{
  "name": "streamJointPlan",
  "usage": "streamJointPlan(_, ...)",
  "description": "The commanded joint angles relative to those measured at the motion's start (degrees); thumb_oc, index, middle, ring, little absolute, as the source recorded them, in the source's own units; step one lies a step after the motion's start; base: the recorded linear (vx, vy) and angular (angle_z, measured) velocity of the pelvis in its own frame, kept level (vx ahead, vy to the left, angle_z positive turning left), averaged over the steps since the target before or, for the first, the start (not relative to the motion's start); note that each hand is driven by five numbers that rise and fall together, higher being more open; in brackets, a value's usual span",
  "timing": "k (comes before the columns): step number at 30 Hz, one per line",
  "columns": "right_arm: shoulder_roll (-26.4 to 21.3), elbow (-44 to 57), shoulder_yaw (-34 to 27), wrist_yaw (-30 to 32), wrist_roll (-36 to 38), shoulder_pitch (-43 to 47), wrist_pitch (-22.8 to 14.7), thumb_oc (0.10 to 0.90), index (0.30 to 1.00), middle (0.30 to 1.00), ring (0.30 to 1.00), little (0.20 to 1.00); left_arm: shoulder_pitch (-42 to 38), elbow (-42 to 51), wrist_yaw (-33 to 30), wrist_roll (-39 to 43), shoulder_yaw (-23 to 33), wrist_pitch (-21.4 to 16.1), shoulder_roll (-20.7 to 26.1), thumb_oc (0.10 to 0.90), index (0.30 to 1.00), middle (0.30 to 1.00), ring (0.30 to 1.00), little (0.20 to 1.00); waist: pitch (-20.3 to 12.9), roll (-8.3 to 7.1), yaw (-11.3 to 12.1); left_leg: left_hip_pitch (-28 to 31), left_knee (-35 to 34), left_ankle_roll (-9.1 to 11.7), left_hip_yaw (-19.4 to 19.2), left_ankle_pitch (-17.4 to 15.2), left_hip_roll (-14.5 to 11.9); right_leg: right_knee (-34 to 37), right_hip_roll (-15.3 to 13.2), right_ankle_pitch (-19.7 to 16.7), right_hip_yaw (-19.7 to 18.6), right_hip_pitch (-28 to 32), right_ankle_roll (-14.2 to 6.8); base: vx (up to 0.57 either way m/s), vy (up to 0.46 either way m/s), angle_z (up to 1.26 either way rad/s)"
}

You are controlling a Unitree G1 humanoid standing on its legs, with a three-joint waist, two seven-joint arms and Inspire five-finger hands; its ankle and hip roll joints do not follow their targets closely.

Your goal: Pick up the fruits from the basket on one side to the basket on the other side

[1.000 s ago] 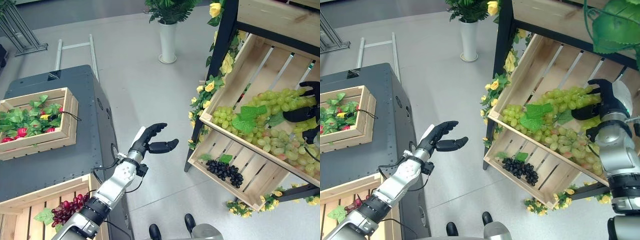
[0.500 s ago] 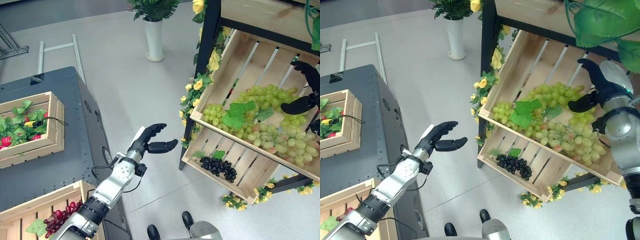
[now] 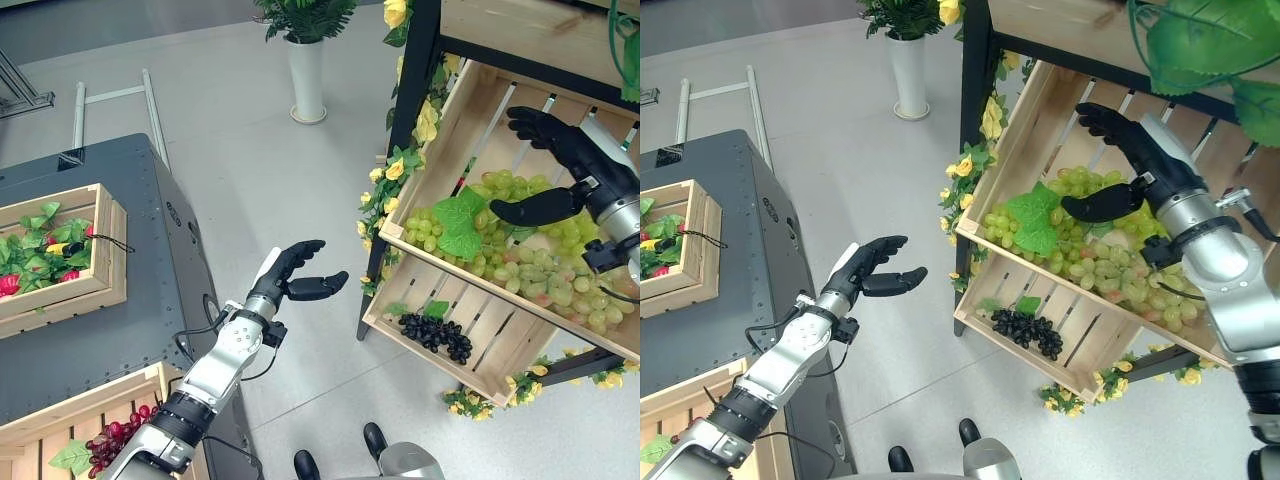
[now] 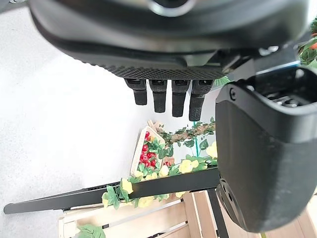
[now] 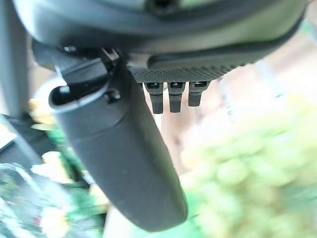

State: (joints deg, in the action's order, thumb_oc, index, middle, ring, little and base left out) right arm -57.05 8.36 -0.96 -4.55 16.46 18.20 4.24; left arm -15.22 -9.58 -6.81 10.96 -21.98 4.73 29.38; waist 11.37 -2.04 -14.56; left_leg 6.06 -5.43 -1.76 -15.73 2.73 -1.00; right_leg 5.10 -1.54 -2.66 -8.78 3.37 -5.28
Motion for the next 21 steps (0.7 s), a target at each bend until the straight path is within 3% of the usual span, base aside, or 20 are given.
streamJointPlan(1,0.63,0.93,-4.72,-1.14,4.41,1.79,-4.18,0.800,0.900,0.900,0.900,0.900,-4.13,0.10,-1.27,-1.29,1.95,-6.47,-0.36,0.800,0.900,0.900,0.900,0.900,-7.04,-0.89,2.87,1.56,0.43,1.71,4.78,-7.12,-1.37,-2.39,2.05,1.66,3.67,-1.78,-1.06,-0.01,-0.015,0.03)
streamJointPlan(10,7.68,2.39,-3.07,3.46,4.95,2.10,-6.60,0.800,0.900,0.900,0.900,0.900,-3.80,-1.34,-3.97,-1.61,1.32,-7.29,-1.39,0.800,0.900,0.900,0.900,0.900,-6.36,-0.68,4.70,1.10,0.43,1.43,7.09,-6.86,-0.67,-1.85,1.58,1.60,5.30,-1.04,-0.78,-0.02,-0.038,0.08)
streamJointPlan(15,9.82,4.50,-3.22,1.22,9.34,1.71,-6.14,0.800,0.900,0.900,0.900,0.900,-2.97,-1.86,-4.76,-1.89,1.71,-8.16,-1.72,0.800,0.900,0.900,0.900,0.900,-6.18,-0.50,5.21,0.79,0.43,1.47,7.74,-6.57,-0.39,-1.82,1.59,1.69,5.84,-0.87,-0.58,-0.01,-0.029,0.11)
streamJointPlan(18,12.02,7.06,-2.60,-0.23,12.96,0.45,-7.52,0.800,0.900,0.900,0.900,0.900,-2.09,-1.55,-4.68,-1.96,2.66,-8.72,-1.83,0.800,0.900,0.900,0.900,0.900,-6.18,-0.44,5.98,0.65,0.43,1.46,8.13,-6.34,-0.23,-1.51,1.44,1.64,6.52,-0.60,-0.32,0.01,-0.031,0.05)
streamJointPlan(21,15.48,8.55,-2.49,2.04,13.33,-1.40,-9.83,0.800,0.900,0.900,0.900,0.900,-1.60,-1.60,-5.60,-1.96,3.25,-8.96,-2.17,0.800,0.900,0.900,0.900,0.900,-6.19,-0.29,6.57,0.46,0.43,1.60,8.66,-6.16,-0.01,-1.38,1.28,1.63,7.20,-0.40,-0.31,0.01,-0.033,0.06)
